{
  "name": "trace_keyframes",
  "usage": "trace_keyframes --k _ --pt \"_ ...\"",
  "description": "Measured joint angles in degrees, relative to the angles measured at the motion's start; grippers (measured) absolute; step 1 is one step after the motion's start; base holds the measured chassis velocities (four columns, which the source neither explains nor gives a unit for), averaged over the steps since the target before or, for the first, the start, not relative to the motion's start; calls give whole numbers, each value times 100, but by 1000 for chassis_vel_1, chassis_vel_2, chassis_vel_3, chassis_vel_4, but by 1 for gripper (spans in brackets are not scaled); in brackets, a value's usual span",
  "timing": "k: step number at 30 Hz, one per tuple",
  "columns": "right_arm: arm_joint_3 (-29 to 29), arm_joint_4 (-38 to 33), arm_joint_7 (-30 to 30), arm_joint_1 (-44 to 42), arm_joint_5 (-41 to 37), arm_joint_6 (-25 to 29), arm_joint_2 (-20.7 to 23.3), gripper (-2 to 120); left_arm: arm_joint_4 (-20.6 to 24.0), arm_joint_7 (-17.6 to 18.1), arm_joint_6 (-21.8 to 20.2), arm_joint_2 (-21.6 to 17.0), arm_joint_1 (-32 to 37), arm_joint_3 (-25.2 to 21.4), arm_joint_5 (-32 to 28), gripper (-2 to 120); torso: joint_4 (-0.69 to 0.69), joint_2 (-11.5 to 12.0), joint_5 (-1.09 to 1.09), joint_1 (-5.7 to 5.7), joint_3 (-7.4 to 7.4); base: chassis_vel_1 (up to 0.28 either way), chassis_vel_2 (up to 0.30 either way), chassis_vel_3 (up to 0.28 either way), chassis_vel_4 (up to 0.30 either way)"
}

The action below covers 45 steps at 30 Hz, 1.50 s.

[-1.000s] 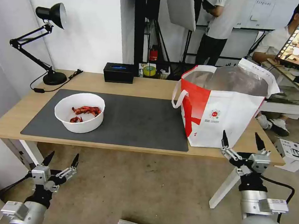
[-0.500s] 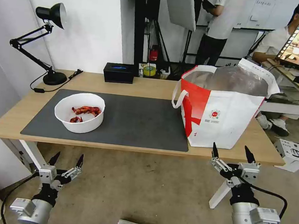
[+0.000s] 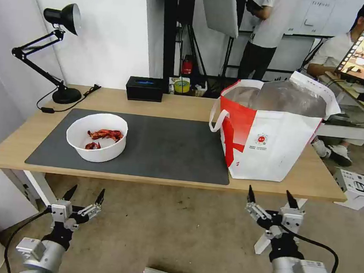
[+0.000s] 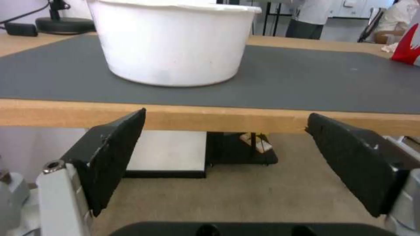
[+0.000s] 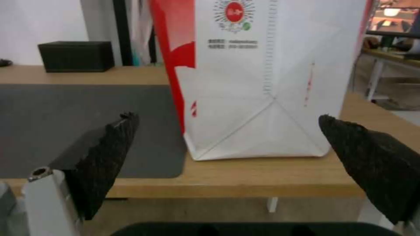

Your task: Pick up the trash from the table and place it into the takeout bag.

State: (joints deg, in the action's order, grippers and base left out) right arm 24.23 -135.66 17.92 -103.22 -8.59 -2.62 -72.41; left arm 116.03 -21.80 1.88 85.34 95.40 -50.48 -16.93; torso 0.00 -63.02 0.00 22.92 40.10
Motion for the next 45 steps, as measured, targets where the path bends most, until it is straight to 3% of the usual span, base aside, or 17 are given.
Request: trace_keyframes --k 17,29,36,38,39,45 --pt "-151 177 -417 52 255 653 102 100 -15 4 -5 58 -80 27 -20 100 0 0 0 1 0 0 0 0 0" --pt "-147 230 -430 63 295 707 126 100 78 14 -108 -123 -93 13 -168 100 0 0 0 1 0 0 0 0 0" --pt "-145 232 -430 65 295 706 127 100 234 253 -432 -580 -147 32 -567 100 0 0 0 0 0 0 0 0 0" --pt "-144 232 -430 65 295 707 127 100 379 542 -765 -969 -264 50 -1017 100 1 0 0 0 0 0 0 0 0" --pt "-144 232 -430 65 295 707 127 100 379 542 -765 -969 -264 50 -1017 100 1 0 0 0 0 0 0 0 0" --pt "-141 232 -429 66 293 707 126 100 518 1112 -1198 -1799 -596 93 -1844 100 0 0 -1 0 0 0 0 0 0"
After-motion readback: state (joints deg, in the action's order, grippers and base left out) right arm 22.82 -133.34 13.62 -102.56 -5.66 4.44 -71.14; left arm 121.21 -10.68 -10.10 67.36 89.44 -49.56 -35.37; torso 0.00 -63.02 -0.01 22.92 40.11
